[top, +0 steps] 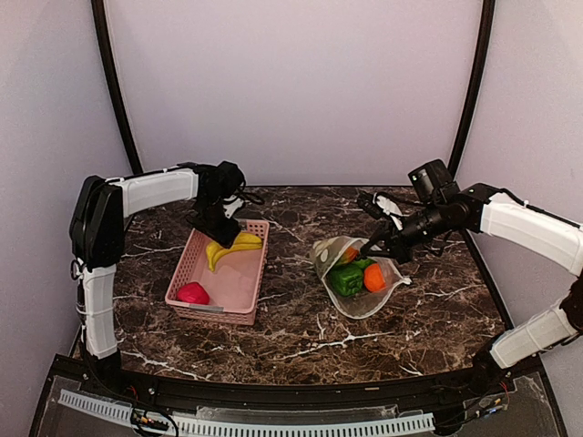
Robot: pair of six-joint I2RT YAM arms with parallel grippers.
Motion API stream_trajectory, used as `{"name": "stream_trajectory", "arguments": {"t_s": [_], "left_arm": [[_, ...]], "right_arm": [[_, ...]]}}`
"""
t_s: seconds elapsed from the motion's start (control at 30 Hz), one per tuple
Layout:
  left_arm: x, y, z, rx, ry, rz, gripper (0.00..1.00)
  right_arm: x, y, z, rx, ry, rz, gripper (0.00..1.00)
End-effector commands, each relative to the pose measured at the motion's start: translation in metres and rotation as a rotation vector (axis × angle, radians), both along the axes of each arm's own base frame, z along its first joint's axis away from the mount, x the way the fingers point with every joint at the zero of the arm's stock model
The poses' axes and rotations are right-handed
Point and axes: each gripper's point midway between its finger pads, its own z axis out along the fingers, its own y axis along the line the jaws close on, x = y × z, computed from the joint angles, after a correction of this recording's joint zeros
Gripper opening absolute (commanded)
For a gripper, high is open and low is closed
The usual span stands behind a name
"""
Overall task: Place the food in the zip-top bag and seal the zipper
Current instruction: Pick up the fake fruit from the bin, then place the fake fruit in the zipper food storage bag.
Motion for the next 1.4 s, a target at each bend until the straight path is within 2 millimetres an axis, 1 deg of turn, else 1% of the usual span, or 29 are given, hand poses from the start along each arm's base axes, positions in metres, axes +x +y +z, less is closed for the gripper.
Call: {"name": "stream_trajectory", "arguments": {"t_s": [0.0,0.13,0.23,0.27,0.3,0.33,0.37,0.4,0.43,0.47,0.5,0.63,0.67,0.7,0.73,0.77,0.8,0.9,0.93,0.97,1.0,1.03,1.07,1.1,1.13,1.17,1.23,1.33,1.37], "left_arm": [[-0.001,-0.004,-0.004,-0.002,0.030,-0.068,0.67],[-0.006,-0.003,-0.009,0.001,0.049,-0.071,0.58],[-0.012,0.001,-0.009,0.010,0.065,-0.053,0.48],[-0.013,0.002,-0.004,0.004,0.058,-0.050,0.46],[-0.017,0.004,-0.007,0.005,0.066,-0.045,0.43],[-0.017,0.004,0.000,-0.008,0.045,-0.044,0.41],[-0.021,0.006,-0.003,-0.008,0.050,-0.037,0.38],[-0.024,0.006,0.003,-0.016,0.037,-0.034,0.37],[-0.028,0.009,0.001,-0.016,0.040,-0.021,0.34],[-0.030,0.010,0.009,-0.027,0.021,-0.016,0.33],[-0.034,0.012,0.006,-0.031,0.022,-0.002,0.31],[-0.054,0.015,0.020,-0.072,-0.010,0.036,0.29],[-0.063,0.015,0.026,-0.086,-0.020,0.044,0.28],[-0.067,0.013,0.038,-0.111,-0.045,0.044,0.28],[-0.076,0.010,0.037,-0.117,-0.040,0.046,0.28],[-0.080,0.009,0.048,-0.140,-0.064,0.045,0.28],[-0.088,0.005,0.050,-0.150,-0.066,0.048,0.28],[-0.102,-0.005,0.079,-0.222,-0.133,0.052,0.27],[-0.108,-0.012,0.083,-0.248,-0.140,0.056,0.27],[-0.113,-0.022,0.097,-0.304,-0.170,0.042,0.27],[-0.115,-0.028,0.103,-0.351,-0.186,0.057,0.26],[-0.125,-0.039,0.110,-0.419,-0.176,0.034,0.26],[-0.123,-0.051,0.119,-0.500,-0.196,0.033,0.26],[-0.137,-0.064,0.121,-0.600,-0.147,0.009,0.26],[-0.136,-0.074,0.129,-0.665,-0.161,-0.005,0.25],[-0.144,-0.079,0.129,-0.714,-0.134,-0.006,0.25],[-0.148,-0.084,0.133,-0.756,-0.134,0.001,0.23],[-0.154,-0.091,0.136,-0.782,-0.149,-0.010,0.23],[-0.160,-0.093,0.134,-0.788,-0.144,-0.016,0.22]], "right_arm": [[-0.002,0.002,0.006,0.033,-0.011,0.007,0.00],[-0.002,0.001,0.007,0.034,-0.014,0.007,0.00],[-0.002,0.001,0.007,0.035,-0.014,0.008,0.00],[-0.002,0.001,0.006,0.033,-0.011,0.007,0.00],[-0.002,0.001,0.006,0.033,-0.011,0.006,0.00],[-0.001,0.001,0.005,0.032,-0.010,0.005,0.00],[-0.001,0.001,0.004,0.030,-0.009,0.006,0.00],[-0.001,0.001,0.004,0.029,-0.011,0.006,0.00],[-0.001,0.001,0.004,0.028,-0.010,0.004,0.00],[-0.001,0.001,0.003,0.027,-0.008,0.005,0.00],[-0.001,0.001,0.002,0.027,-0.008,0.006,0.00],[-0.001,0.001,-0.001,0.024,0.003,0.005,0.00],[-0.001,0.002,-0.001,0.023,0.003,0.007,0.00],[-0.001,0.002,-0.002,0.021,0.006,0.006,0.00],[0.000,0.002,-0.002,0.020,0.006,0.004,0.00],[0.000,0.002,-0.003,0.019,0.008,0.003,0.00],[0.001,0.002,-0.003,0.017,0.009,0.002,0.00],[0.004,0.002,-0.005,0.008,0.012,-0.009,0.00],[0.006,0.001,-0.006,0.002,0.010,-0.015,0.00],[0.007,0.001,-0.006,-0.004,0.009,-0.020,0.00],[0.009,0.001,-0.004,-0.006,0.007,-0.026,0.00],[0.010,0.001,-0.002,-0.005,0.007,-0.029,0.00],[0.011,0.002,0.000,-0.005,0.011,-0.031,0.00],[0.013,0.003,0.003,-0.006,0.008,-0.031,0.00],[0.017,0.003,0.003,-0.019,0.005,-0.035,0.00],[0.025,0.003,0.007,-0.032,-0.010,-0.045,0.00],[0.042,-0.002,0.008,-0.070,-0.017,-0.082,0.00],[0.078,-0.016,0.023,-0.077,0.001,-0.178,0.00],[0.090,-0.021,0.031,-0.070,0.009,-0.212,0.00]]}}
